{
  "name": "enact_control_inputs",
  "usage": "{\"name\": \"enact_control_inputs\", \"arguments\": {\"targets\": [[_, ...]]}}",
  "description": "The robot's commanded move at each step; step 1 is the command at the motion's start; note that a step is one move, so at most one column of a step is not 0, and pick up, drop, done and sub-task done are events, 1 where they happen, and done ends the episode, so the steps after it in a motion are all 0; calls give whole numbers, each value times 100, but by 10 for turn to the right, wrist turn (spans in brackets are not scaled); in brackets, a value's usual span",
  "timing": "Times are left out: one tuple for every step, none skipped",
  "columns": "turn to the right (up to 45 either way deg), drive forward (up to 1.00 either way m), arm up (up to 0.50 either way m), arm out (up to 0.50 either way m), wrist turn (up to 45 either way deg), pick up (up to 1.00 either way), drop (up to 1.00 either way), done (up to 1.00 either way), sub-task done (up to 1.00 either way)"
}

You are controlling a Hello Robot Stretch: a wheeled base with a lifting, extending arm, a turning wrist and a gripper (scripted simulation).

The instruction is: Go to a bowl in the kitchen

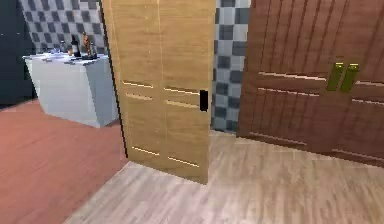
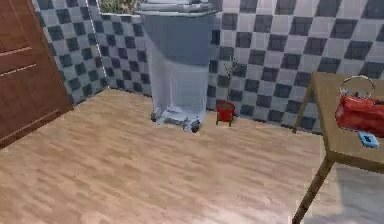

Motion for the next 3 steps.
{"name": "enact_control_inputs", "arguments": {"targets": [[-390, 0, 0, 0, 0, 0, 0, 0, 0], [0, 30, 0, 0, 0, 0, 0, 0, 0], [0, 100, 0, 0, 0, 0, 0, 0, 0]]}}
